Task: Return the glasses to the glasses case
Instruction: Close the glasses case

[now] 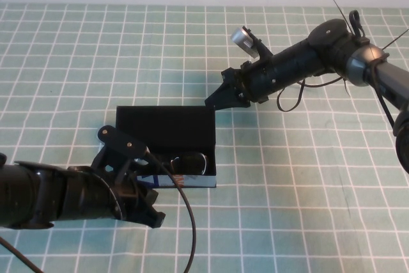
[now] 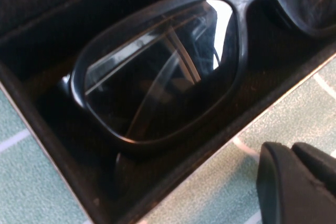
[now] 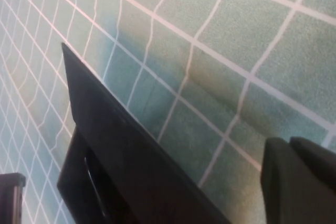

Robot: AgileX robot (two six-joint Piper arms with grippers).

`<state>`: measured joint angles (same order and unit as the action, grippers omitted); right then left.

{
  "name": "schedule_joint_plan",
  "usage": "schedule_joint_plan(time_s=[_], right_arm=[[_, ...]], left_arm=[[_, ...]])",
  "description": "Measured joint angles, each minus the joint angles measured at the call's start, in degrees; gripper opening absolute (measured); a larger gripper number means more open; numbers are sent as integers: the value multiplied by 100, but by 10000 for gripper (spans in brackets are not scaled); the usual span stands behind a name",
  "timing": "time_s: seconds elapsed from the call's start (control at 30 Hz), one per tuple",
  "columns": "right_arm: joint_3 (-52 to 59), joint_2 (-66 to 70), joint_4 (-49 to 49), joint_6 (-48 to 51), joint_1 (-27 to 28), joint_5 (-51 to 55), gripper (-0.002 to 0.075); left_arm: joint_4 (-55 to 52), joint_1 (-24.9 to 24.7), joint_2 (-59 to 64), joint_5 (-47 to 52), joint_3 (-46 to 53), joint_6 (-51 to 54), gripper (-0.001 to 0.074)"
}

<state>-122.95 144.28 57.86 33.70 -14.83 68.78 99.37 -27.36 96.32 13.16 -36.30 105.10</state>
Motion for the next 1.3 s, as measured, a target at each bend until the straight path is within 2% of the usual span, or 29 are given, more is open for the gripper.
schedule_joint_plan(time_s=[0.4, 0.57, 0.73, 1.3], right_arm=[[0, -7, -267, -210, -191, 0, -11], [0, -34, 90, -246, -211, 0, -11], [0, -196, 43, -267, -265, 0, -11], [0, -470, -372, -689, -1102, 37, -11]], left_arm=[[0, 0, 0, 0, 0, 0, 2], [0, 0, 0, 0, 0, 0, 2], [0, 0, 0, 0, 0, 0, 1], [0, 0, 9, -11, 0, 12, 2]])
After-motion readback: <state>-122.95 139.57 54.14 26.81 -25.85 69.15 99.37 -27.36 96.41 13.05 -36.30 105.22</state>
